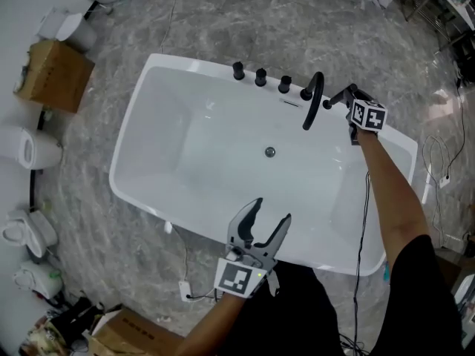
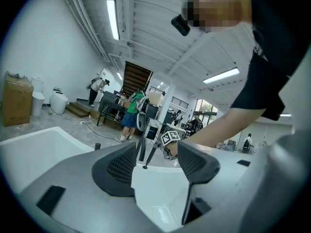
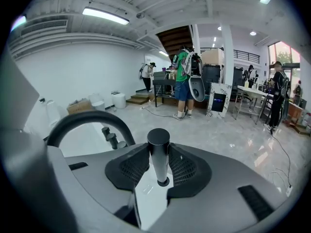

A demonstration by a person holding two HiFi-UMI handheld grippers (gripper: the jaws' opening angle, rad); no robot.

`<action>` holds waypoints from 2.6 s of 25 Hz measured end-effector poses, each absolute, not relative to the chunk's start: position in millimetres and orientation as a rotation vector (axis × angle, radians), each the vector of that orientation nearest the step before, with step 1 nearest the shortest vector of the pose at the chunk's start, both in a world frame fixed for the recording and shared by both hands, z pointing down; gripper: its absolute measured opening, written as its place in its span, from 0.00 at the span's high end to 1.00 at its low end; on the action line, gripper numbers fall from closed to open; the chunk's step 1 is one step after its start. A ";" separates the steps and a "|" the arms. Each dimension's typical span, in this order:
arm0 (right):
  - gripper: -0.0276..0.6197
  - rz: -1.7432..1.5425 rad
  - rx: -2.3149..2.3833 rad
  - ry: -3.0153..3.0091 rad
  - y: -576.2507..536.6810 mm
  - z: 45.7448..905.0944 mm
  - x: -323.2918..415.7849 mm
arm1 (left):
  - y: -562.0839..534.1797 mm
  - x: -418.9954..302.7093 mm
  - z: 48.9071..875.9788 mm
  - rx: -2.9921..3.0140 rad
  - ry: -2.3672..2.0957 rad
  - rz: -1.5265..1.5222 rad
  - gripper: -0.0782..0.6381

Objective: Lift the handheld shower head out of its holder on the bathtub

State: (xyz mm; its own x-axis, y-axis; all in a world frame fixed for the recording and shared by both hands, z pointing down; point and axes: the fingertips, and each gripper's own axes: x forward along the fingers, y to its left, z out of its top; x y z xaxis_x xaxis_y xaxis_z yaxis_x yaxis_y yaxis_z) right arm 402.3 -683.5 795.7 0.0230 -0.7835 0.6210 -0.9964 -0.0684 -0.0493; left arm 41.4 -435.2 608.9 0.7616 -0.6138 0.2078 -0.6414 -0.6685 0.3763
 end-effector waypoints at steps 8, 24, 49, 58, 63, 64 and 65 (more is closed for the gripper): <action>0.78 0.645 1.923 -1.860 -663.1 719.7 394.9 | -406.2 53.5 580.3 2.582 -0.841 0.093 0.55; 0.78 0.514 2.050 -1.939 -614.2 551.7 364.3 | -392.2 45.4 512.8 2.607 -0.751 -0.044 0.55; 0.78 0.240 2.100 -2.020 -534.9 415.2 326.8 | -408.6 3.6 469.0 2.722 -0.826 -0.103 0.55; 0.78 0.233 2.118 -2.012 -502.3 429.8 324.0 | -419.6 16.9 455.4 2.766 -0.807 -0.108 0.55; 0.78 0.247 2.140 -1.989 -496.3 440.6 332.0 | -422.8 24.3 455.0 2.778 -0.812 -0.106 0.55; 0.78 0.248 2.142 -1.988 -496.4 441.5 332.3 | -422.8 23.9 456.4 2.777 -0.814 -0.102 0.55; 0.78 0.248 2.145 -1.989 -497.2 441.8 332.2 | -422.9 23.0 457.9 2.775 -0.816 -0.098 0.55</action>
